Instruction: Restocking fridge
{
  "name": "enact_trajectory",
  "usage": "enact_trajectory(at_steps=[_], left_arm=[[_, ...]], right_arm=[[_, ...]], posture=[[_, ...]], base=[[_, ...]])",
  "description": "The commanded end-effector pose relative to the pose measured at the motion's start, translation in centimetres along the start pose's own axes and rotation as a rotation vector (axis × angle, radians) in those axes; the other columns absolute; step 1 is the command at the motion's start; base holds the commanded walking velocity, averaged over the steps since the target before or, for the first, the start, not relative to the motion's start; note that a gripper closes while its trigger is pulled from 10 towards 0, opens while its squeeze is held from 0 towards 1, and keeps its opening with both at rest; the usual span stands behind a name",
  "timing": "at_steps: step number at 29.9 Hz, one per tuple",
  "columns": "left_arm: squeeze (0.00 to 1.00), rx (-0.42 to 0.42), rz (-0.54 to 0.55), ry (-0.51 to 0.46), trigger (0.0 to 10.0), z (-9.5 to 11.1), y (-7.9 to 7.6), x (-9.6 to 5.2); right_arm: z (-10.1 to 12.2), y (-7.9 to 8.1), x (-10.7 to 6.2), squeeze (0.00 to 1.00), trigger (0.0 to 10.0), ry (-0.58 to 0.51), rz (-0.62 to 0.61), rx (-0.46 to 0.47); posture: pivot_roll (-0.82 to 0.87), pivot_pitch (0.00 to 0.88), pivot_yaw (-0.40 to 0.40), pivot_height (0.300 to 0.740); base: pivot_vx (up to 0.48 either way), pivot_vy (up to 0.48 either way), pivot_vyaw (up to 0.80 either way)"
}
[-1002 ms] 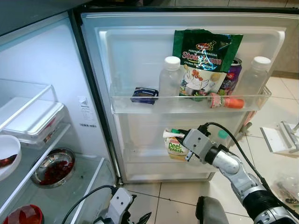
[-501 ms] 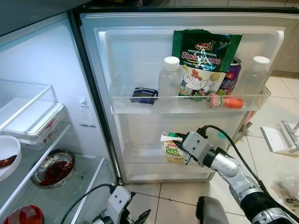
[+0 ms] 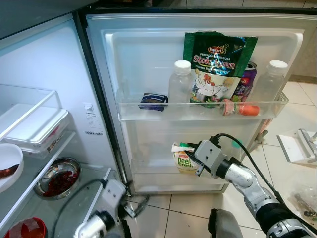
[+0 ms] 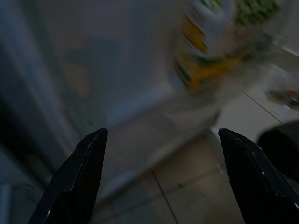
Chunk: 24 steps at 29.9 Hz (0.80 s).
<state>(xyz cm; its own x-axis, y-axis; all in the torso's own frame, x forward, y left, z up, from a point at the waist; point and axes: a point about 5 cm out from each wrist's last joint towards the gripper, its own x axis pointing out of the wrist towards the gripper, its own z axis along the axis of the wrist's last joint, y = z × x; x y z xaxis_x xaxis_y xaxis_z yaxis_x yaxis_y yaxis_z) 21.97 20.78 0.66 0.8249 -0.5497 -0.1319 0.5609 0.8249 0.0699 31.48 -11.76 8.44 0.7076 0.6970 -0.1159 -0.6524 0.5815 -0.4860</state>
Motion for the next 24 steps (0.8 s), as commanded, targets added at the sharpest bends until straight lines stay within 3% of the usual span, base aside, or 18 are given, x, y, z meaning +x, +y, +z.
enact_trajectory(at_steps=[1, 11, 24], left_arm=[[0.00, 0.032, 0.022, -0.007, 10.0, 0.5, 1.0, -0.6], [0.00, 0.033, 0.031, 0.029, 10.0, 0.0, 1.5, -2.3], [0.00, 0.026, 0.022, 0.036, 10.0, -0.1, 1.4, -2.6]], right_arm=[[0.2, -0.6, 0.0, 0.00, 10.0, -0.018, -0.012, 0.004], [0.3, -1.0, 0.0, 0.00, 10.0, -0.033, -0.035, 0.060], [0.0, -1.3, 0.0, 0.00, 10.0, -0.016, -0.029, 0.075]], posture=[[0.03, 0.000, -0.041, 0.300], [0.03, 0.000, -0.043, 0.300], [0.04, 0.000, -0.047, 0.300]], base=[[0.000, 0.000, 0.00], [0.000, 0.000, 0.00], [0.000, 0.000, 0.00]])
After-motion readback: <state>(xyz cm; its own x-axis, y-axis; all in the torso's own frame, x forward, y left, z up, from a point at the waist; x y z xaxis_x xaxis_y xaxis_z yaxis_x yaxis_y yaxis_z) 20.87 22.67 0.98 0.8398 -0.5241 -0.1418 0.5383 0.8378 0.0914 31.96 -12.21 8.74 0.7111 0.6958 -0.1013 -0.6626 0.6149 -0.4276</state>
